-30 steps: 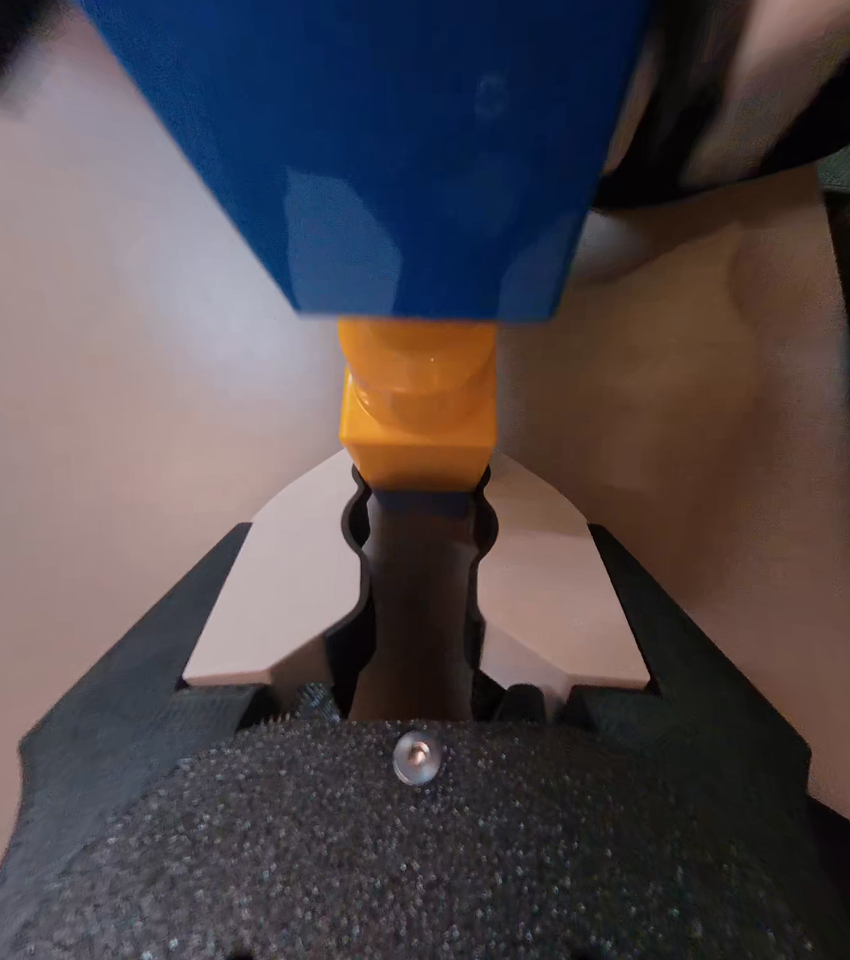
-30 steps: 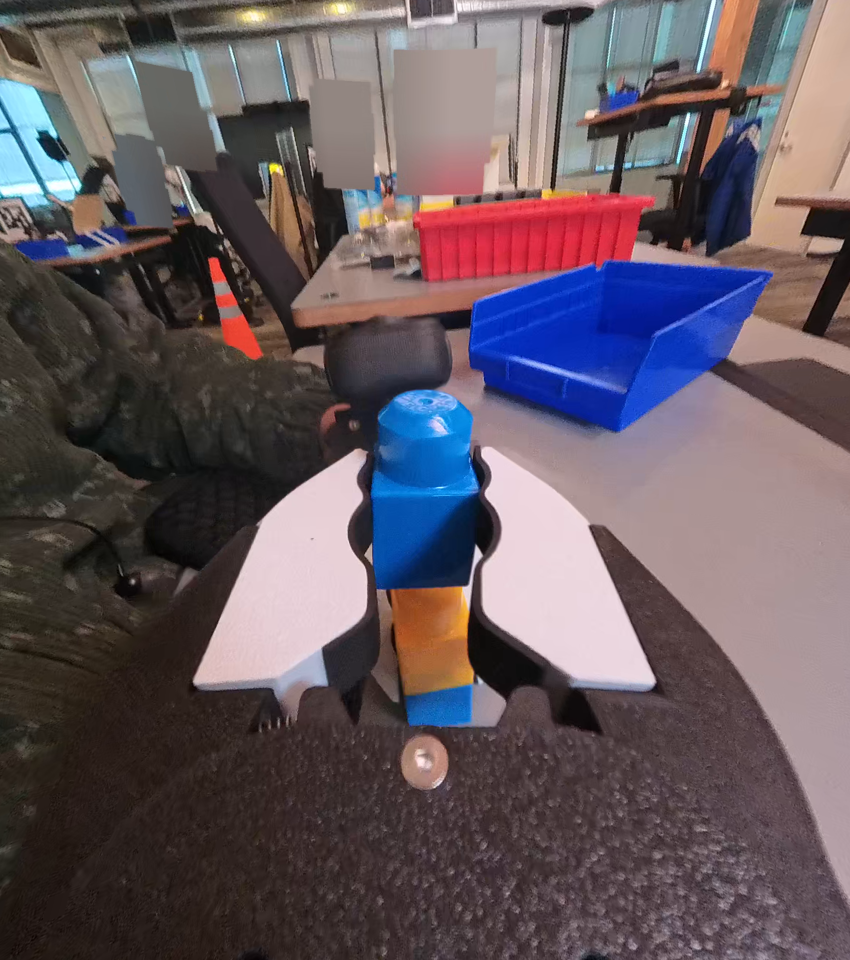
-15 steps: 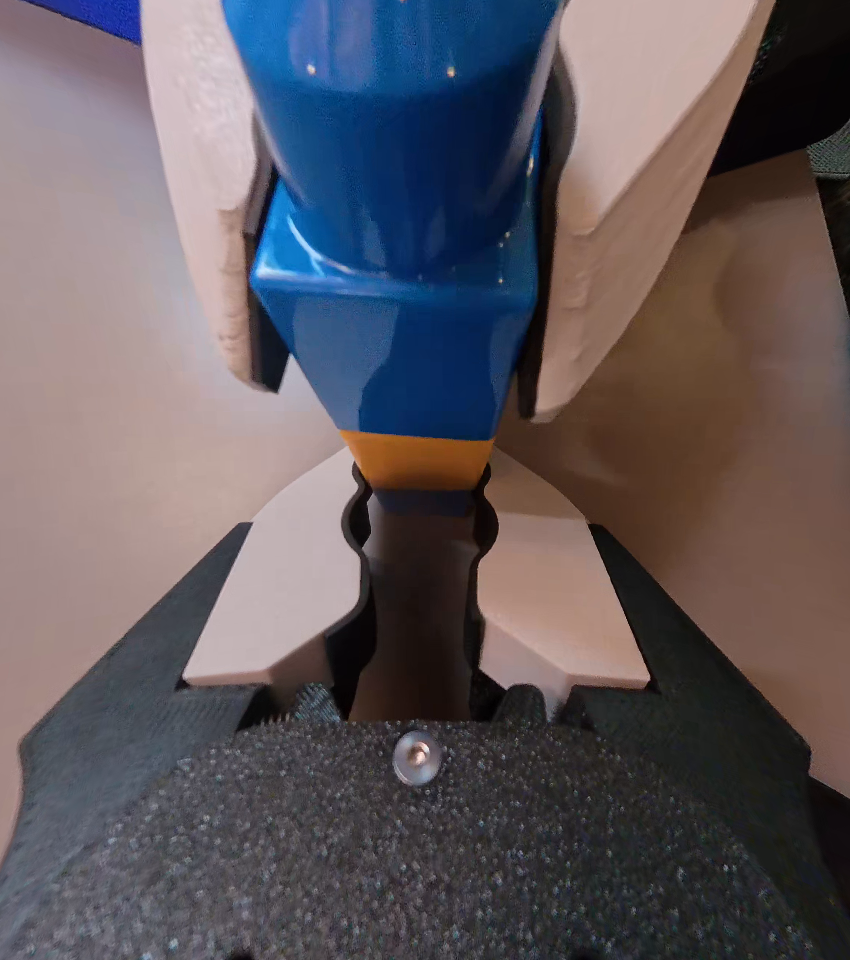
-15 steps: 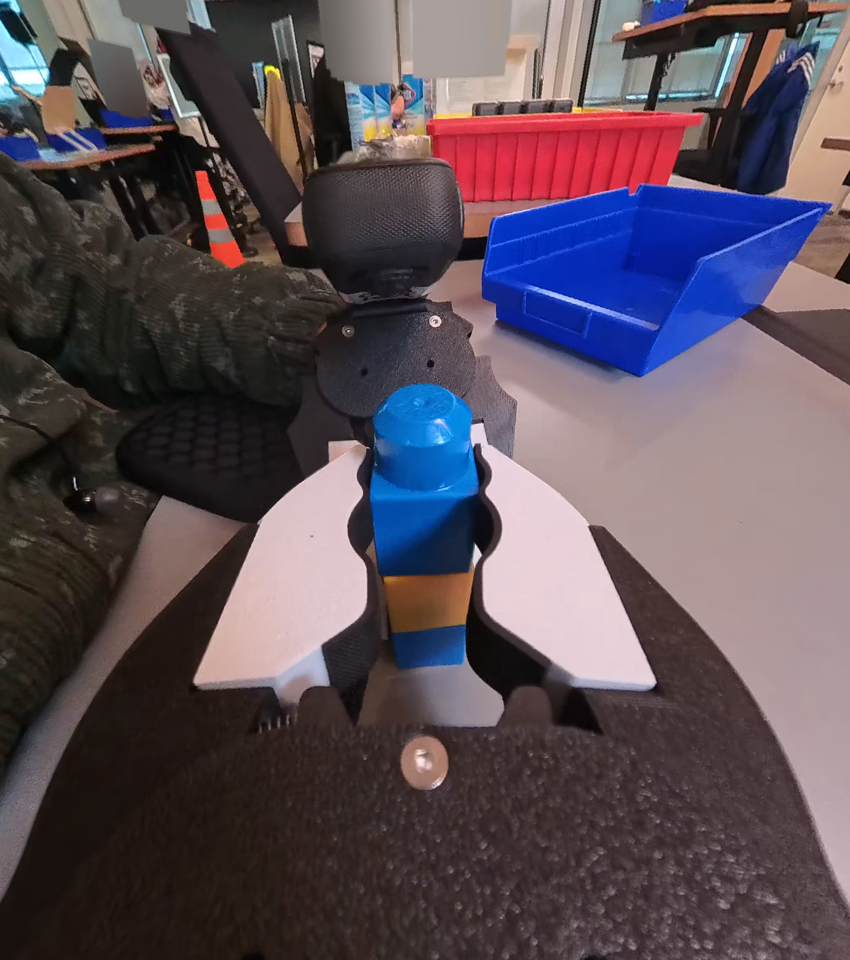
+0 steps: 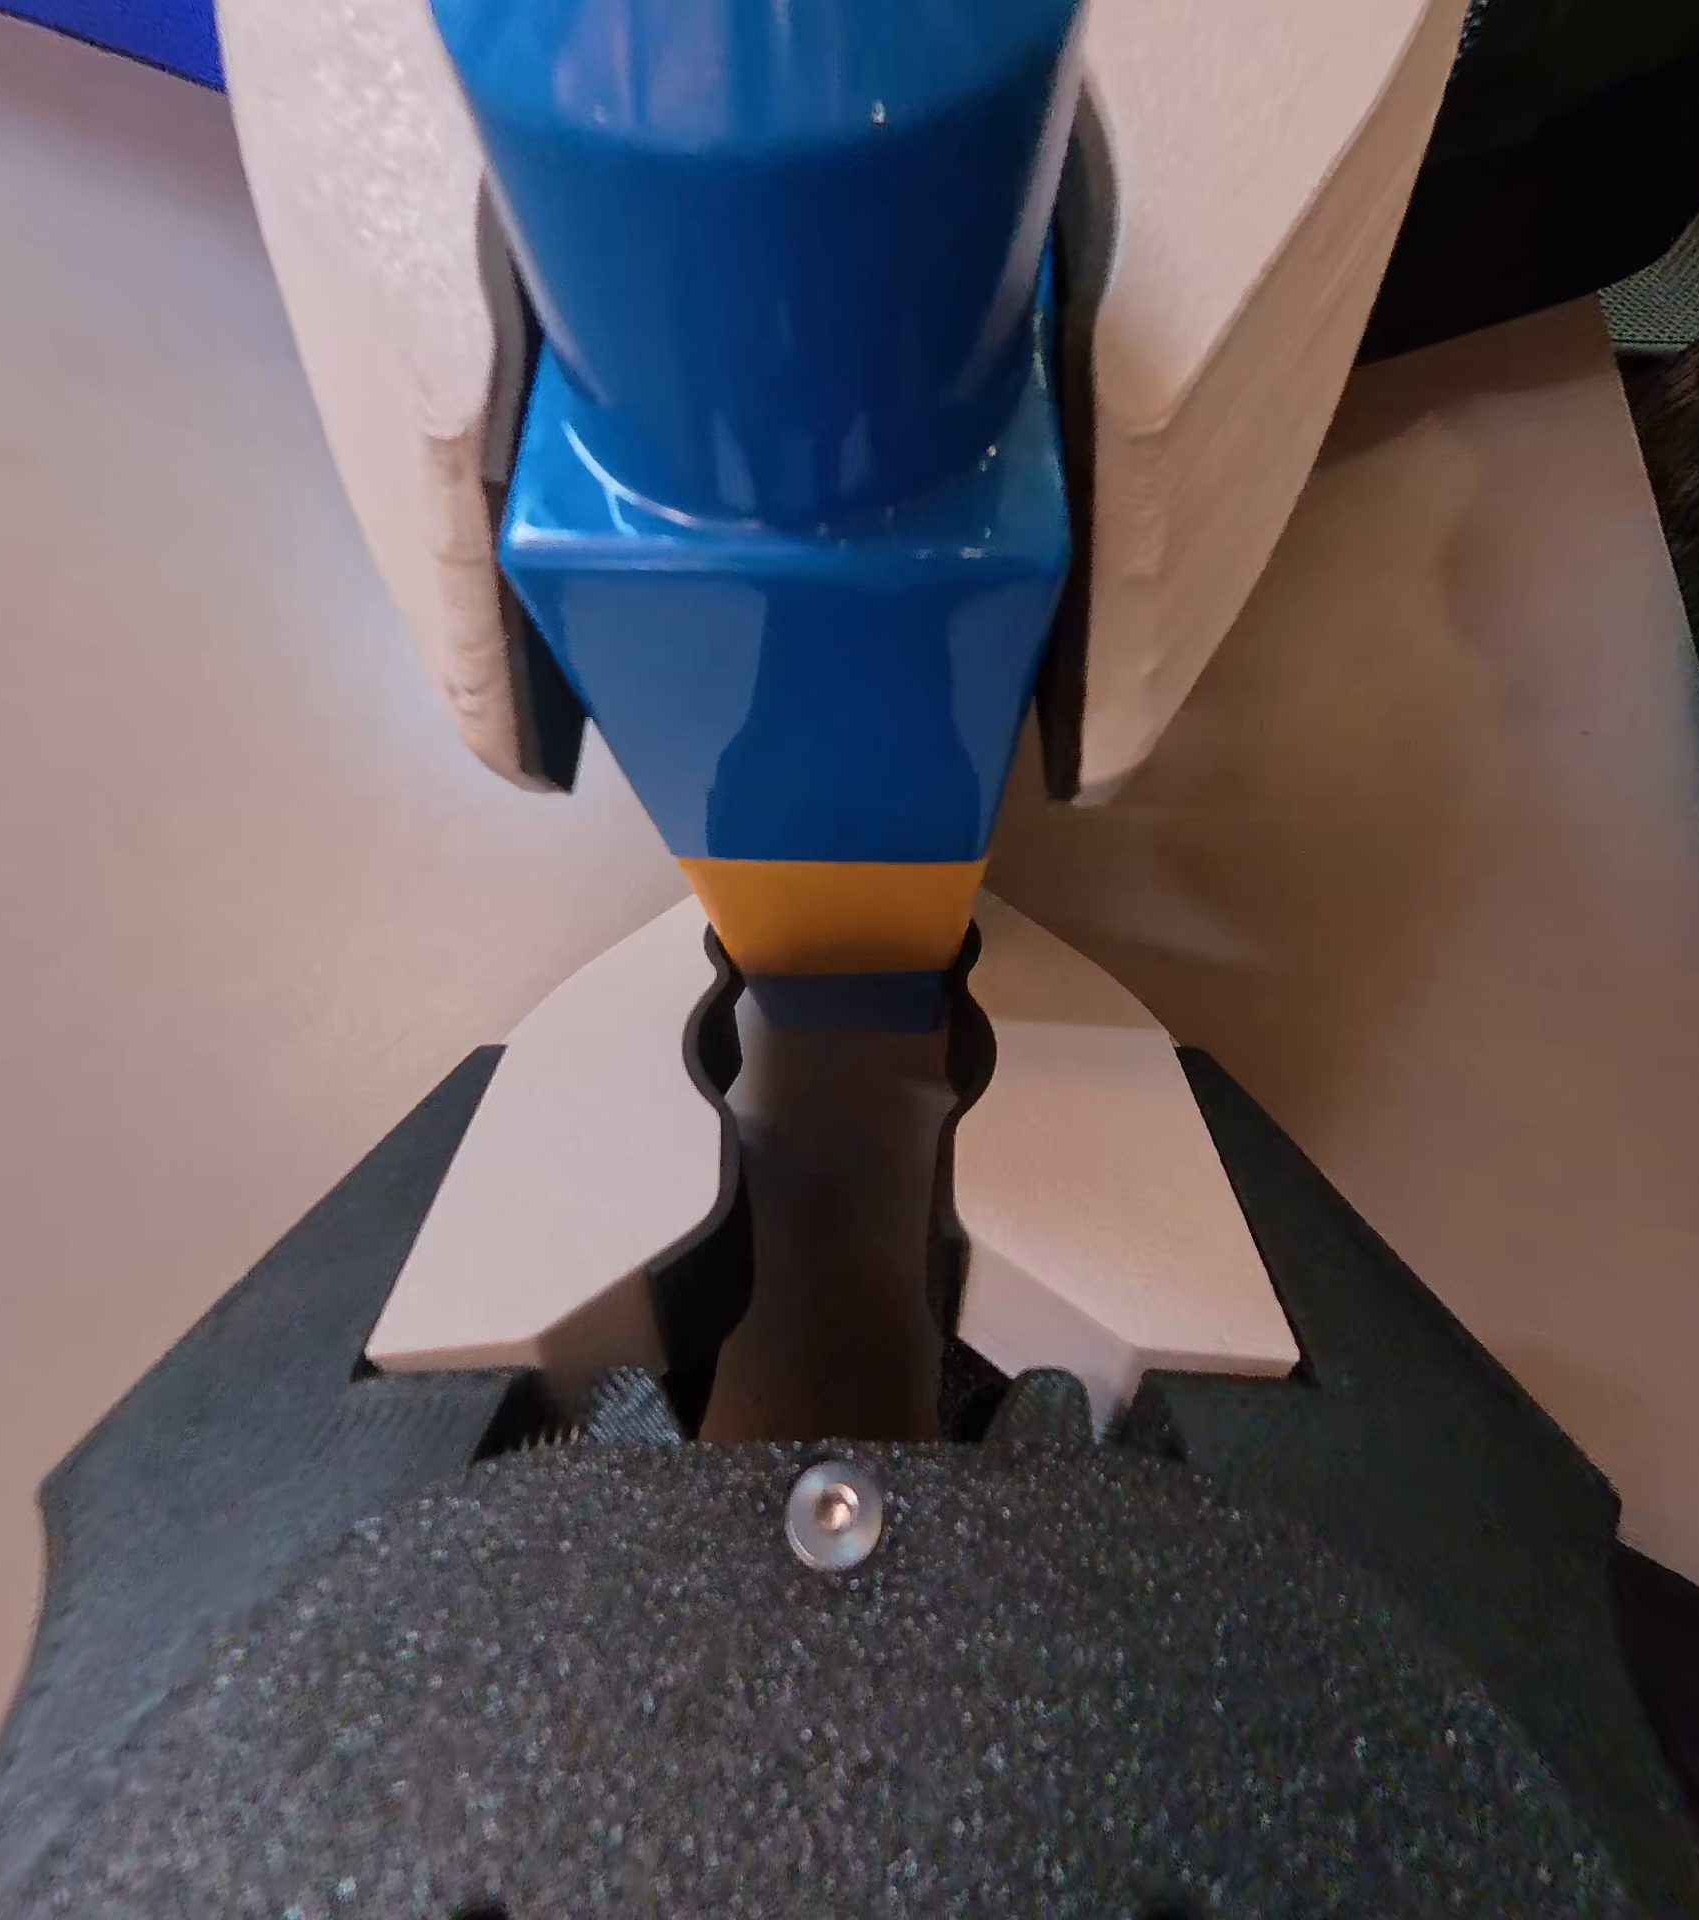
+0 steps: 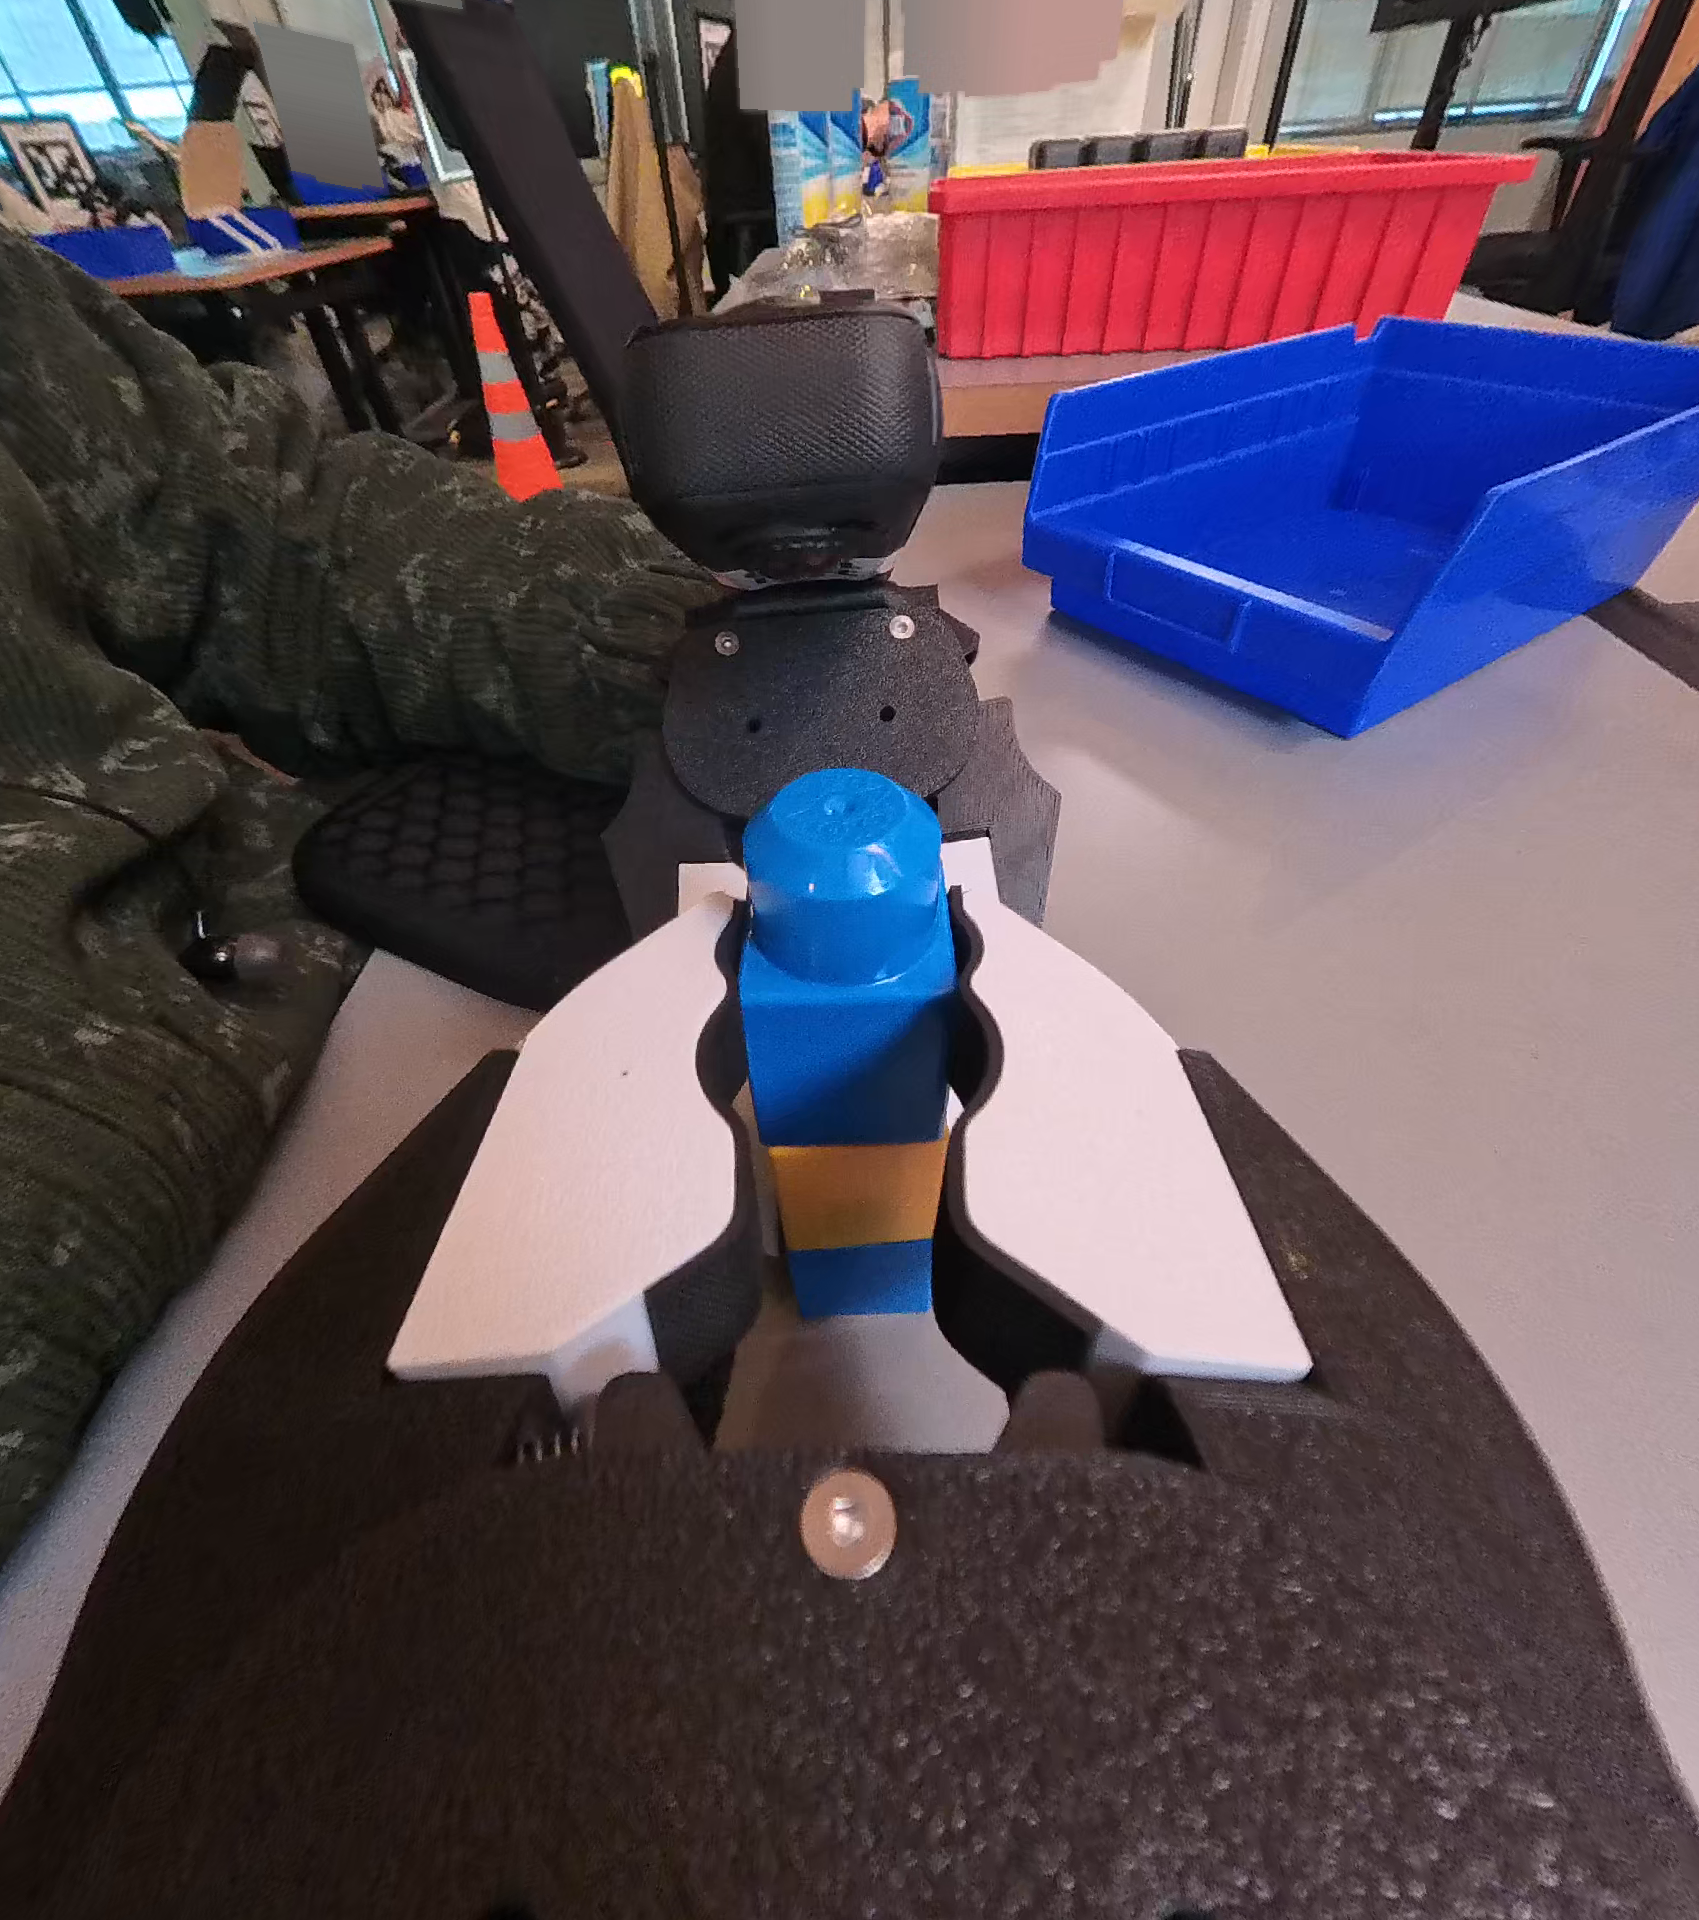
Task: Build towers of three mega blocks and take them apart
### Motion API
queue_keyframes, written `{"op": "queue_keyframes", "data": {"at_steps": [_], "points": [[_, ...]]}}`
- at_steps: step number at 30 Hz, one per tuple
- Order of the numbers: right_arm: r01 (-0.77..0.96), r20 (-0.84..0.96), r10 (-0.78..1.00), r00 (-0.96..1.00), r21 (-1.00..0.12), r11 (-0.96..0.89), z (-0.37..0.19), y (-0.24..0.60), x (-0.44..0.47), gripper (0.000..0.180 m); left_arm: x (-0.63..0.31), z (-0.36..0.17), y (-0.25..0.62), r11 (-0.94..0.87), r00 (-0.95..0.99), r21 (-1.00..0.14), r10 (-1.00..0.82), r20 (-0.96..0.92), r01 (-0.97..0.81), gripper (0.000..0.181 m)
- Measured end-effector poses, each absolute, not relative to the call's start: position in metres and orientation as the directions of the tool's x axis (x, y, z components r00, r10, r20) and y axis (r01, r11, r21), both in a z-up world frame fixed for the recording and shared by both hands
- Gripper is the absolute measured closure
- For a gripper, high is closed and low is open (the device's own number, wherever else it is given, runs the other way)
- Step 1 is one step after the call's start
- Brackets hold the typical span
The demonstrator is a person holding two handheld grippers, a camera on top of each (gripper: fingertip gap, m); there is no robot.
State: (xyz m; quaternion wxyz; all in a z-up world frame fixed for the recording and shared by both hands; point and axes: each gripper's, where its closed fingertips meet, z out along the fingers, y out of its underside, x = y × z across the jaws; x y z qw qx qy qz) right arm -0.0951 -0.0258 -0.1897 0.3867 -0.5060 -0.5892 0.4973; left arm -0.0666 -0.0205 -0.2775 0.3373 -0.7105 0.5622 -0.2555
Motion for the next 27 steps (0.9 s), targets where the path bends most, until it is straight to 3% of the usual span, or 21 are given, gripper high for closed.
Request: {"op": "queue_keyframes", "data": {"at_steps": [17, 22, 25, 27], "points": [[0.206, -0.069, 0.973, -0.221, -0.978, -0.023, -0.190, -0.028, -0.096, 0.143, -0.066, -0.277, -0.021, -0.130, 0.223, -0.769, -0.975, -0.017, -0.626, 0.143], [0.211, -0.147, 0.969, -0.200, -0.972, -0.104, -0.191, -0.028, -0.096, 0.142, -0.066, -0.277, -0.022, -0.137, 0.229, -0.784, -0.973, -0.007, -0.606, 0.144], [0.238, -0.129, 0.976, -0.175, -0.968, -0.085, -0.189, -0.023, -0.094, 0.125, -0.069, -0.277, -0.023, -0.132, 0.228, -0.779, -0.974, -0.014, -0.613, 0.144], [0.230, -0.121, 0.977, -0.173, -0.970, -0.079, -0.179, -0.020, -0.088, 0.125, -0.070, -0.277, -0.024, -0.133, 0.227, -0.774, -0.974, -0.014, -0.619, 0.144]]}}
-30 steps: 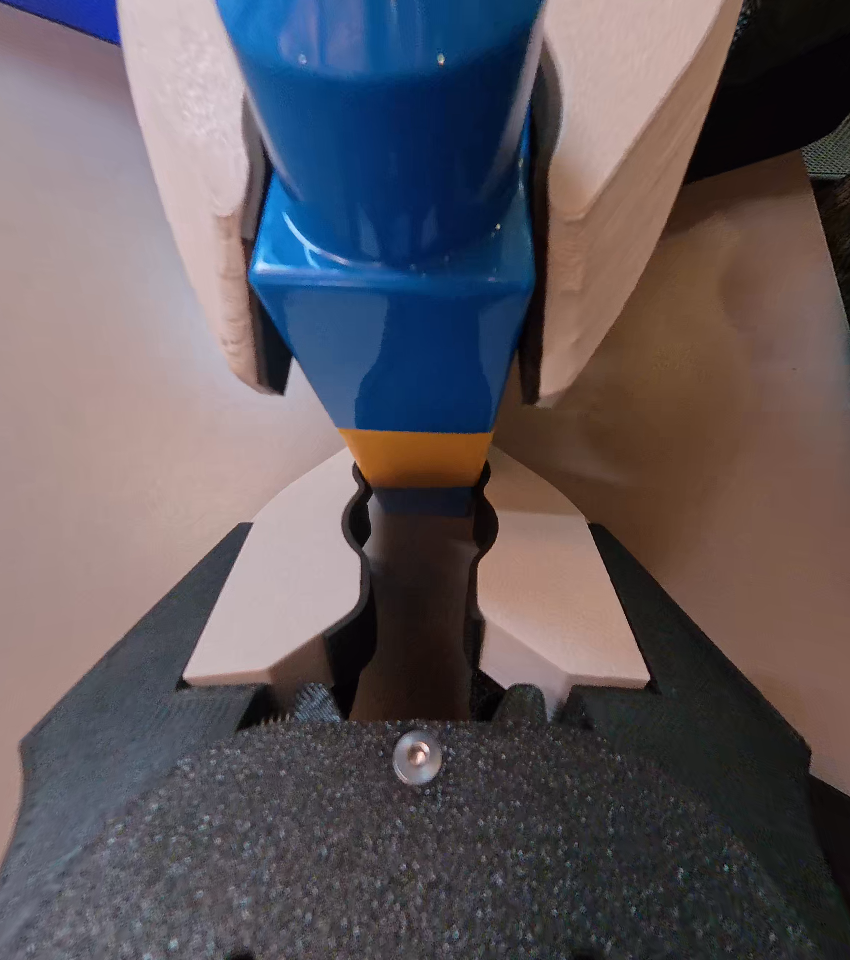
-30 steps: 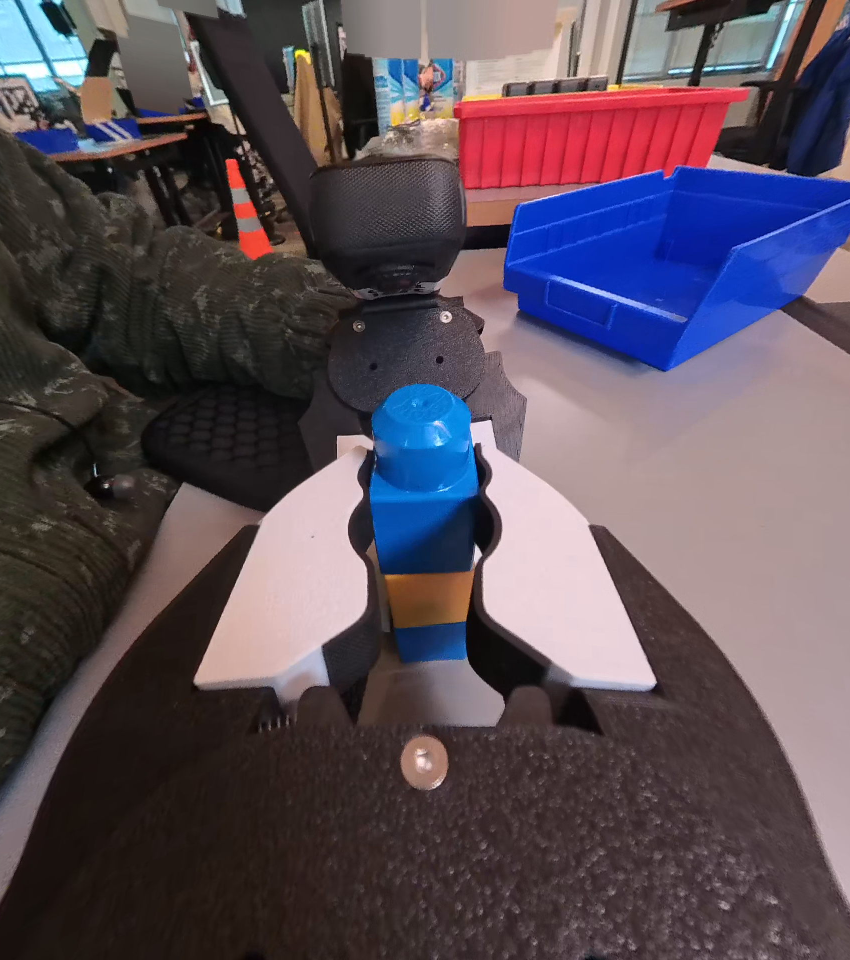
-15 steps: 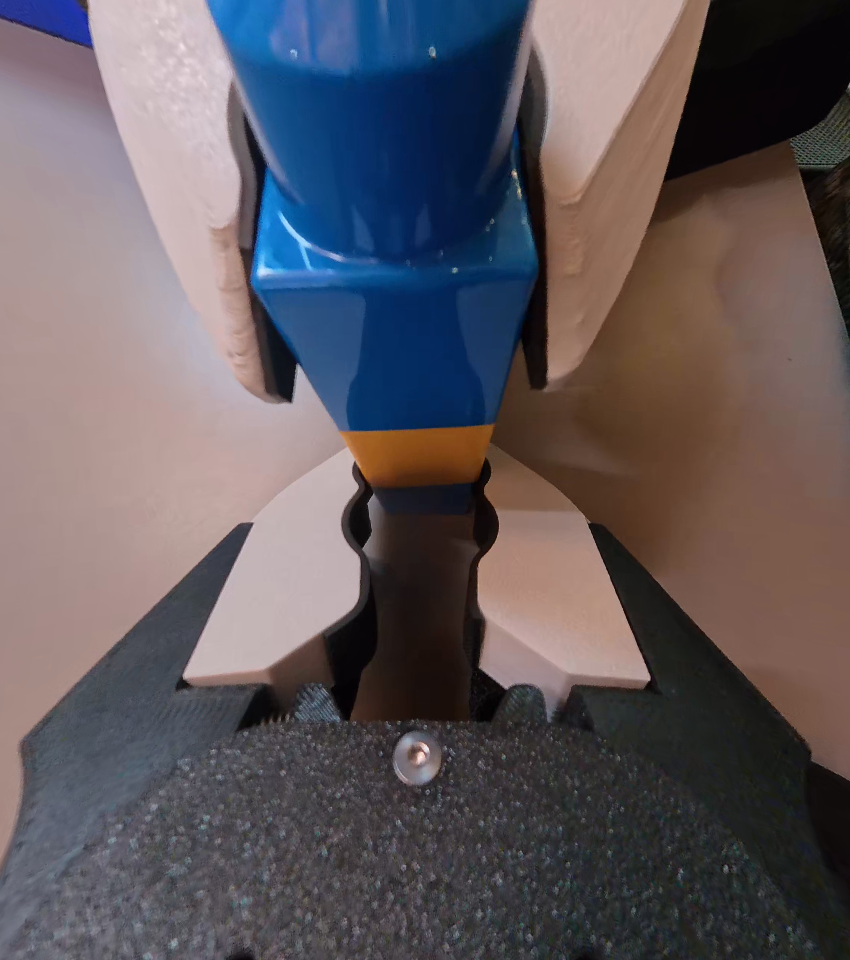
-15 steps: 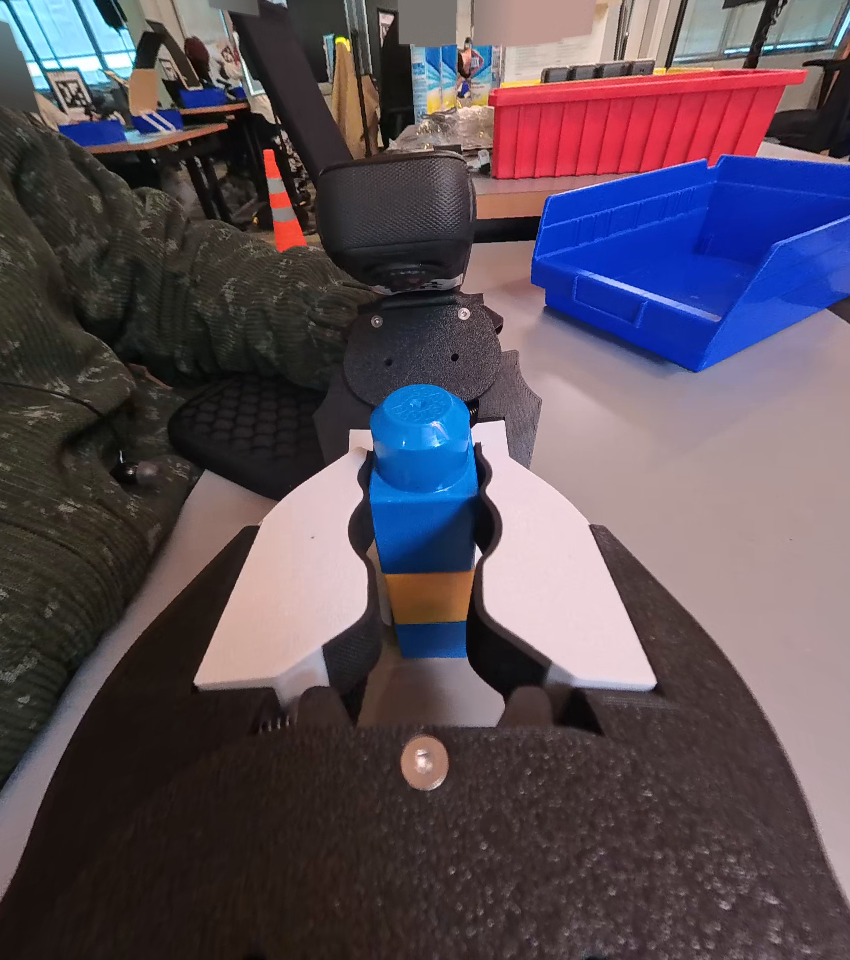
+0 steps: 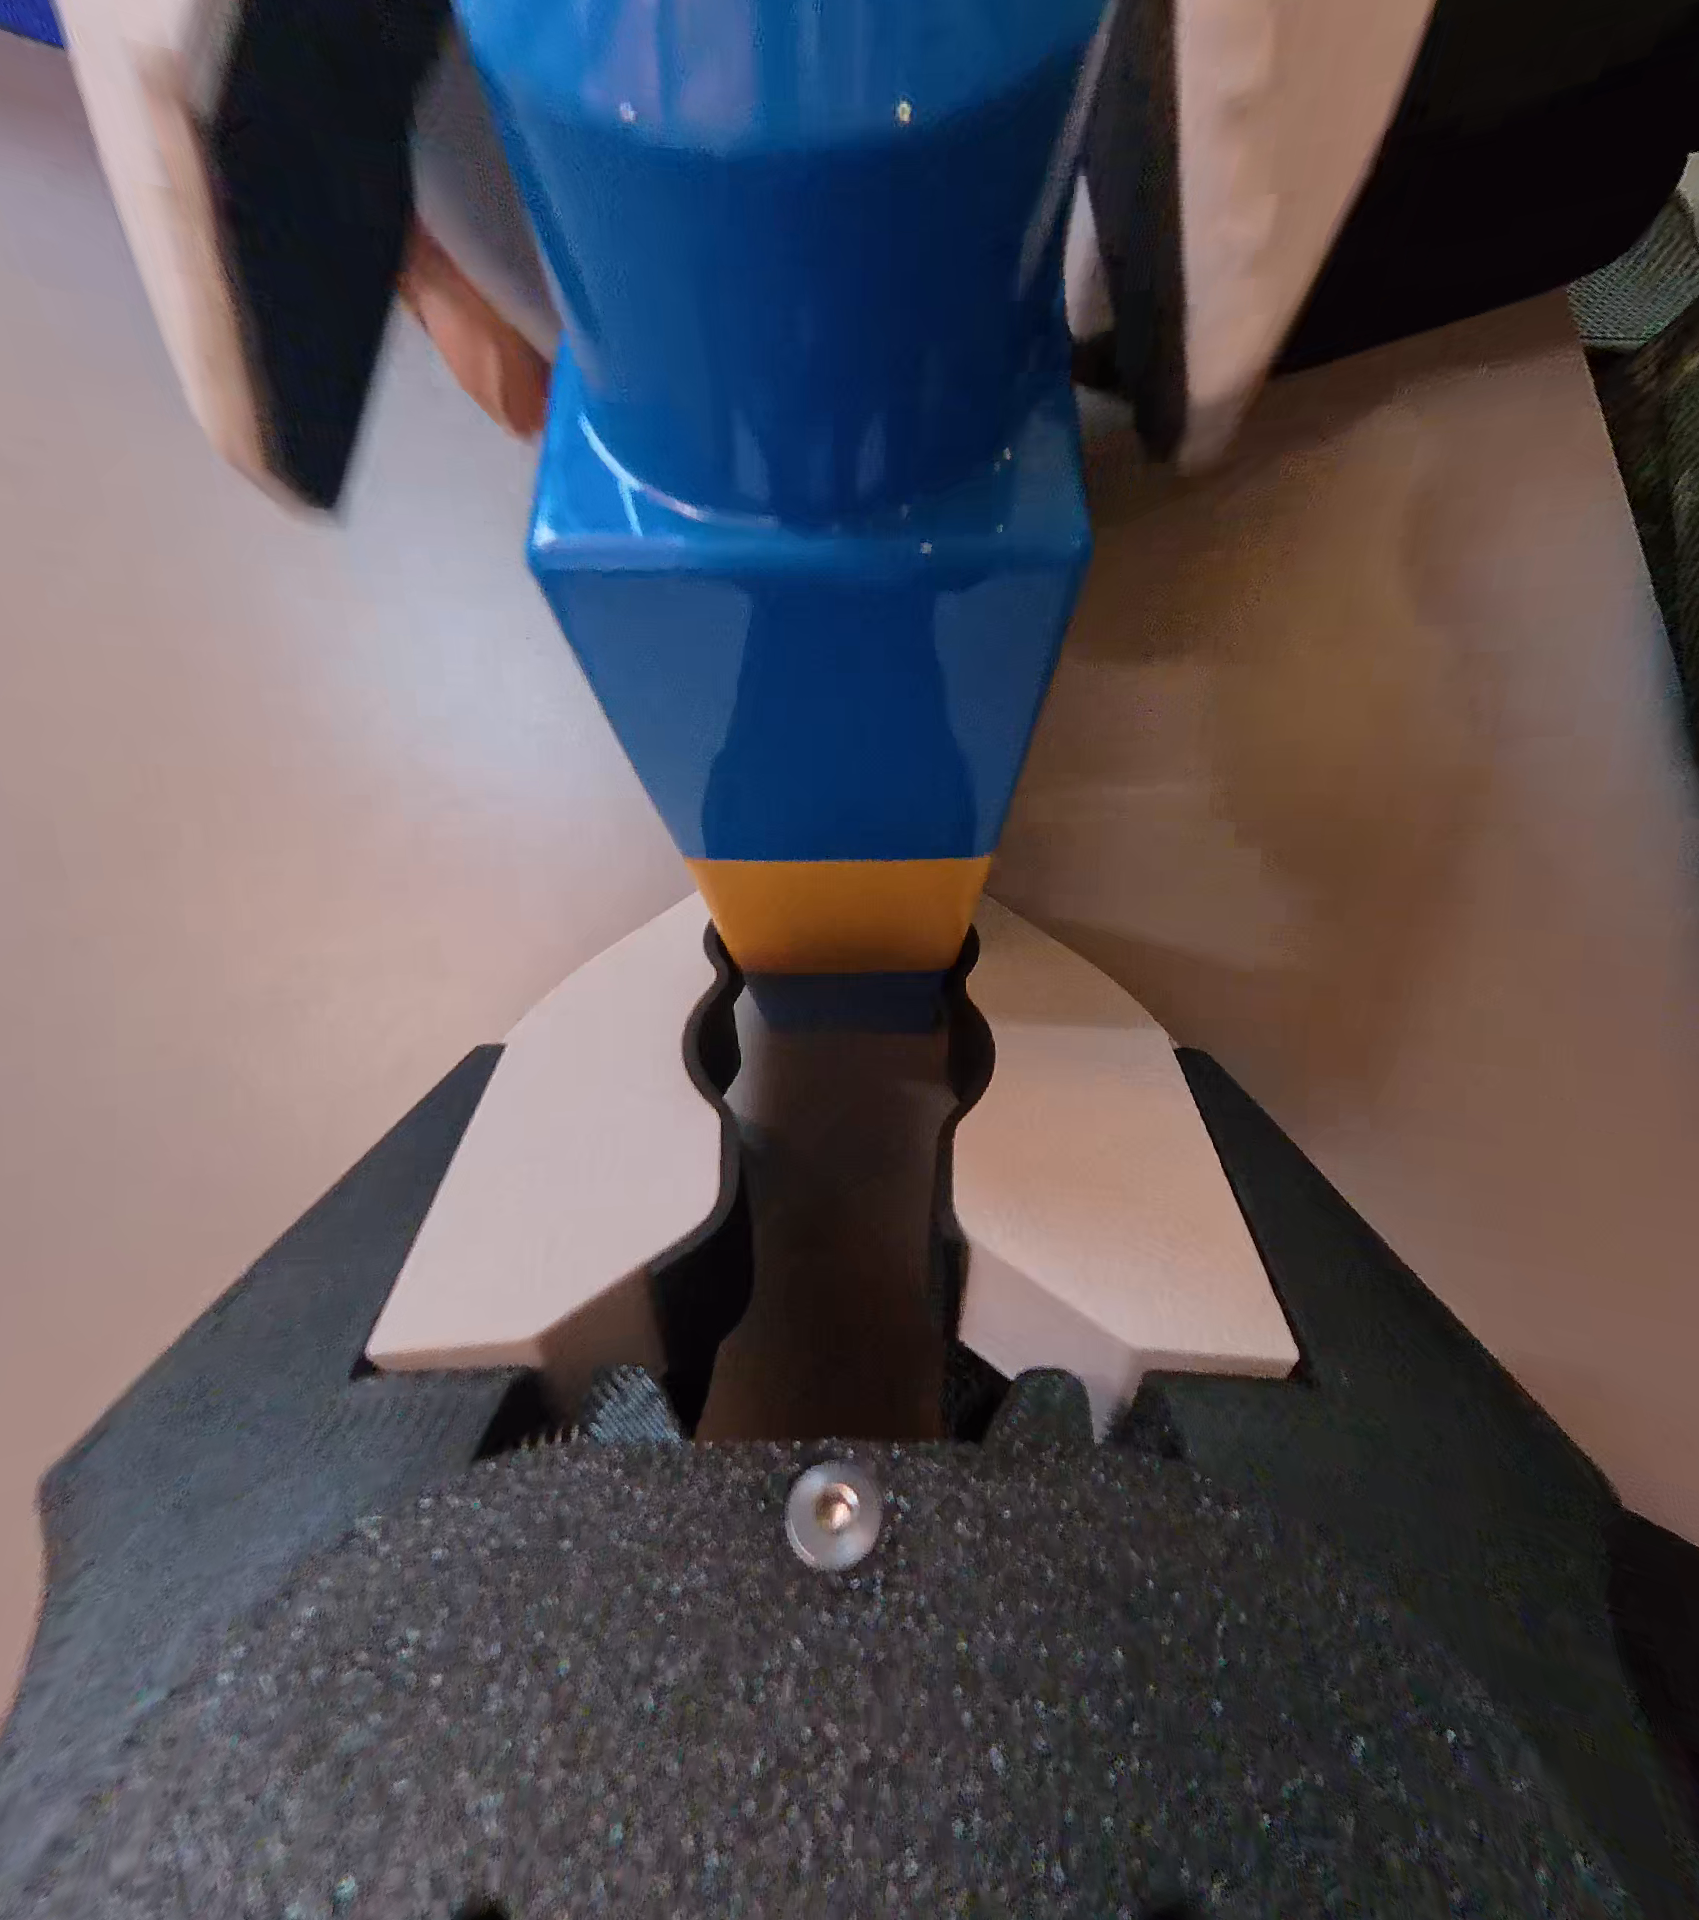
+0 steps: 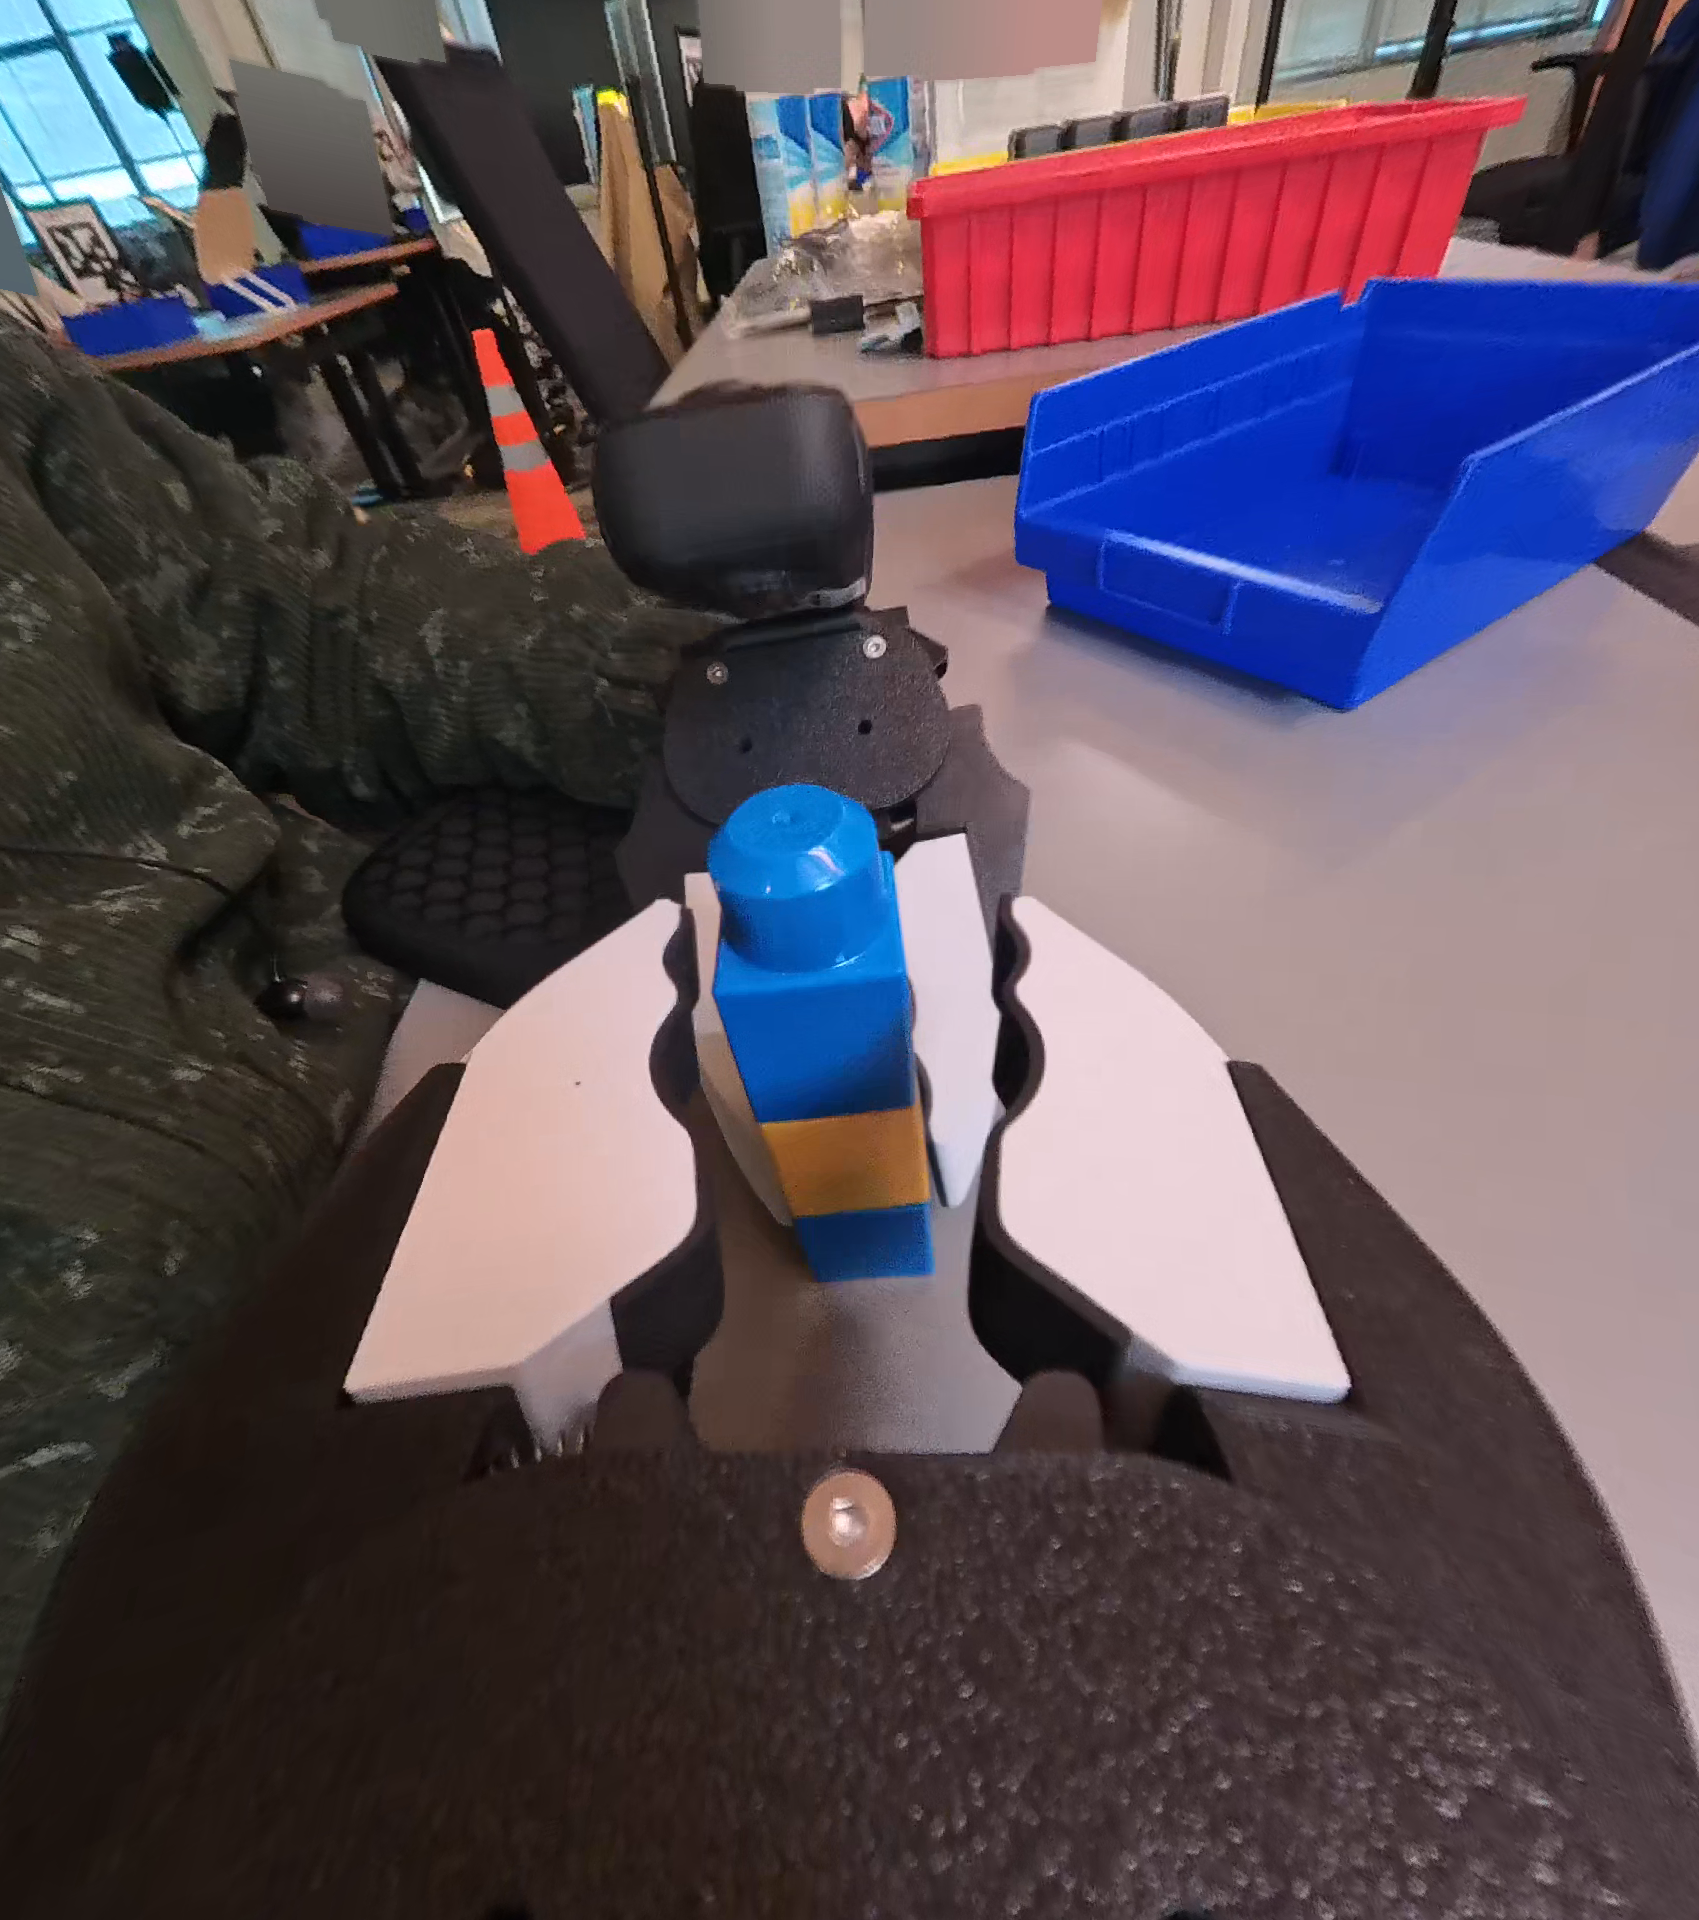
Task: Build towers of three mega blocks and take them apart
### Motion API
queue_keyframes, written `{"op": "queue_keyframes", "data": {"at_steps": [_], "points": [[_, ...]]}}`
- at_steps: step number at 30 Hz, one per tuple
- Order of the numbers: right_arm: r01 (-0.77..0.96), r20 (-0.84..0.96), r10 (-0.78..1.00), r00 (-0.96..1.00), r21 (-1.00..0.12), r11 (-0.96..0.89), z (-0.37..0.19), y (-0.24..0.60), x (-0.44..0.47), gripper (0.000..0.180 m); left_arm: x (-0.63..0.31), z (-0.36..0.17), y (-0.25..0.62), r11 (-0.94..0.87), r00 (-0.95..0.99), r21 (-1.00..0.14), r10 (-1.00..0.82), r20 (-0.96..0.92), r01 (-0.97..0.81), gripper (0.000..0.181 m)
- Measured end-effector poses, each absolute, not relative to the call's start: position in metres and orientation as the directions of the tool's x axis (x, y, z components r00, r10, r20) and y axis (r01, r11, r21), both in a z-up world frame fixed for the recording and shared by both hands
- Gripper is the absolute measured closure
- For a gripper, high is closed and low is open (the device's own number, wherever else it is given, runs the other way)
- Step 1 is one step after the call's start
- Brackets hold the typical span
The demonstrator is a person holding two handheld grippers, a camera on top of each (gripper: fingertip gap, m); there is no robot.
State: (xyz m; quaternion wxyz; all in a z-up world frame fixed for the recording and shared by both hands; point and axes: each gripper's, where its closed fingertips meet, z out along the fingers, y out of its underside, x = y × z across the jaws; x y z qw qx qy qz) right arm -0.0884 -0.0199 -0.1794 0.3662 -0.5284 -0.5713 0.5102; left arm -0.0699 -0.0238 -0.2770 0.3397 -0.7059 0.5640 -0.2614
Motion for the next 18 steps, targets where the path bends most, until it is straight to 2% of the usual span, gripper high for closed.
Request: {"op": "queue_keyframes", "data": {"at_steps": [6, 10, 14, 18], "points": [[0.363, -0.020, 0.983, -0.182, -0.931, 0.049, -0.179, -0.018, -0.072, 0.130, -0.073, -0.278, -0.026, -0.155, 0.234, -0.738, -0.972, -0.003, -0.657, 0.144], [0.479, -0.005, 0.978, -0.208, -0.873, 0.098, -0.171, -0.017, -0.067, 0.145, -0.074, -0.277, -0.028, -0.206, 0.245, -0.719, -0.968, 0.051, -0.664, 0.144], [0.625, 0.031, 0.973, -0.230, -0.761, 0.172, -0.168, -0.016, -0.071, 0.136, -0.075, -0.277, -0.029, -0.226, 0.253, -0.712, -0.965, 0.070, -0.665, 0.144], [0.679, 0.045, 0.966, -0.256, -0.703, 0.213, -0.166, -0.021, -0.086, 0.131, -0.076, -0.278, -0.031, -0.210, 0.250, -0.706, -0.967, 0.048, -0.676, 0.144]]}}
